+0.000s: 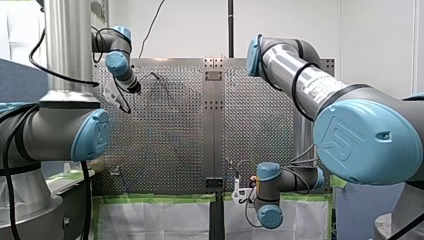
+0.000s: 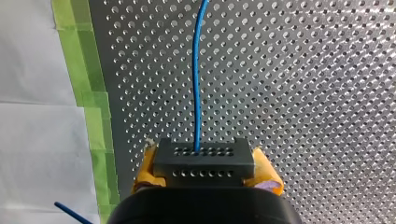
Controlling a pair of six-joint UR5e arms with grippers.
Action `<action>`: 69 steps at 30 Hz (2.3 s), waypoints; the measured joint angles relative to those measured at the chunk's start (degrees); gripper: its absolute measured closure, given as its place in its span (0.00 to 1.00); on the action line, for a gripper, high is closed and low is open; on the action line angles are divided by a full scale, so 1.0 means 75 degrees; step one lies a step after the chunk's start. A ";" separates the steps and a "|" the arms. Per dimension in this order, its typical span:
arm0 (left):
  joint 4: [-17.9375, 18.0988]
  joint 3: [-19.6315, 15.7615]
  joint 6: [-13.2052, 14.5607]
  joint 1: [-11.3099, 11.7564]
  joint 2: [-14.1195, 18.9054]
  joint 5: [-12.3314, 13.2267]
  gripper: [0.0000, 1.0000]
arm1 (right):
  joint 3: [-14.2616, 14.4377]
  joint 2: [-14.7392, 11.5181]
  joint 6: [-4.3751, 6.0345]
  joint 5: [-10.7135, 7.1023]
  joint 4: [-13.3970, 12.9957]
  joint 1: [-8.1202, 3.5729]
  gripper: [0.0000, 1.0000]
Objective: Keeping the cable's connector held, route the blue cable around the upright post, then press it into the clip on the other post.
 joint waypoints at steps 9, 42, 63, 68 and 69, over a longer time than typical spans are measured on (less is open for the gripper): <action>-0.0196 -0.0228 0.0271 -0.0131 0.0658 -0.0035 0.02 | -0.0074 -0.0010 0.0057 -0.0062 0.0180 -0.0011 1.00; -0.0288 0.0038 0.2372 -0.1703 0.1222 -0.0912 0.02 | -0.0076 -0.0017 0.0458 -0.0667 -0.0071 0.0044 1.00; -0.0616 0.0598 0.3735 -0.1617 0.1071 -0.1283 0.02 | -0.0078 -0.0020 0.0434 -0.0667 -0.0014 0.0056 1.00; -0.0722 0.0733 0.4077 -0.1558 0.0932 -0.1067 0.02 | -0.0080 -0.0020 0.0433 -0.0675 -0.0013 0.0080 1.00; -0.0740 0.0769 0.4132 -0.1547 0.0907 -0.1019 0.02 | -0.0079 -0.0019 0.0434 -0.0674 -0.0013 0.0082 1.00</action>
